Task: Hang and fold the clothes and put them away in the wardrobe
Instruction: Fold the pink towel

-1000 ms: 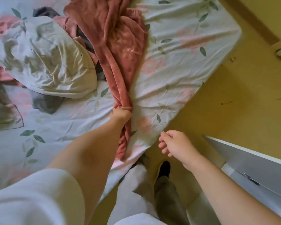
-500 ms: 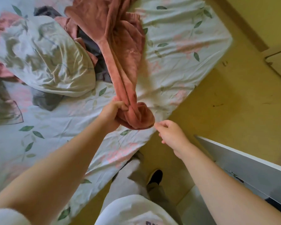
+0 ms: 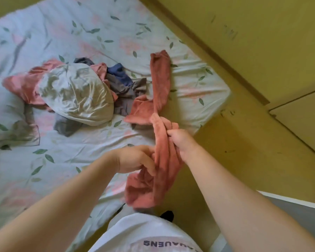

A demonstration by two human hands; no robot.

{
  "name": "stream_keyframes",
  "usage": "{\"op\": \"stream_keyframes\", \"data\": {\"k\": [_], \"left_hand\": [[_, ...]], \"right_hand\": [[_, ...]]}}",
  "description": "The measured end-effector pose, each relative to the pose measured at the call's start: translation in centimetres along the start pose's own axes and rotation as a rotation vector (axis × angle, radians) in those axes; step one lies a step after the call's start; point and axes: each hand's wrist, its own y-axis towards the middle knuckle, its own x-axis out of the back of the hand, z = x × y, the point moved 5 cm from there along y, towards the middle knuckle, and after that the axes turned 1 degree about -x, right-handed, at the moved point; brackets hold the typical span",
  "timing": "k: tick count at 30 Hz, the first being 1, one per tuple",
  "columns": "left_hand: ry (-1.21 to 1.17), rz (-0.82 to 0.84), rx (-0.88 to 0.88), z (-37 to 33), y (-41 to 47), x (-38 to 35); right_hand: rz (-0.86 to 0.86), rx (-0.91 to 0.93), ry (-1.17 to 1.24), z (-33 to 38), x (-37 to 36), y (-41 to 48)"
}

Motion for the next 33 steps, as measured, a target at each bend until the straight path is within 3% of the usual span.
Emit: {"op": "stream_keyframes", "data": {"k": [4, 6, 8, 11, 14, 18, 22, 25, 30, 33], "left_hand": [[-0.31, -0.455, 0.102, 1.9, 1.9, 1.5], [-0.489, -0.556, 0.061, 1.0, 3.2, 1.1], [-0.62, -0.456, -0.004, -1.4, 4.9, -0.8], [-0.609, -0.423, -0.051, -5.1, 7.1, -4.1], [-0.562, -0.427, -0.181, -8.1, 8.1, -7.7], [-0.494, -0.164, -0.263, -10.4, 6.6, -12.4], [-0.149, 0.14, -0.395, -13.8, 2.6, -16.1], [-0.063, 0.336, -0.451, -15.1, 0.4, -18.5], [0.017, 0.178, -0.459, -16.2, -0.3, -19.4], [0.201, 0.126, -0.432, -16.1, 0.3, -19.7]], "right_hand": [[-0.109, 0.257, -0.227, 0.3, 4.3, -4.4], [-0.068, 0.422, -0.383, 1.0, 5.5, -6.9], [0.0, 0.513, -0.5, 1.2, 6.5, -9.2], [0.059, 0.551, -0.622, 1.0, 8.1, -12.8], [0.082, 0.475, -0.567, -0.6, 10.8, -15.2], [0.142, 0.146, 0.05, -3.5, 14.7, -16.4], [0.288, 0.338, 0.595, -2.0, 17.7, -18.3], [0.349, 0.486, 0.75, 1.2, 18.2, -20.7], [0.169, 0.616, 0.542, 4.8, 18.6, -23.9], [0.194, 0.678, 0.432, 5.7, 18.7, -26.2]]}}
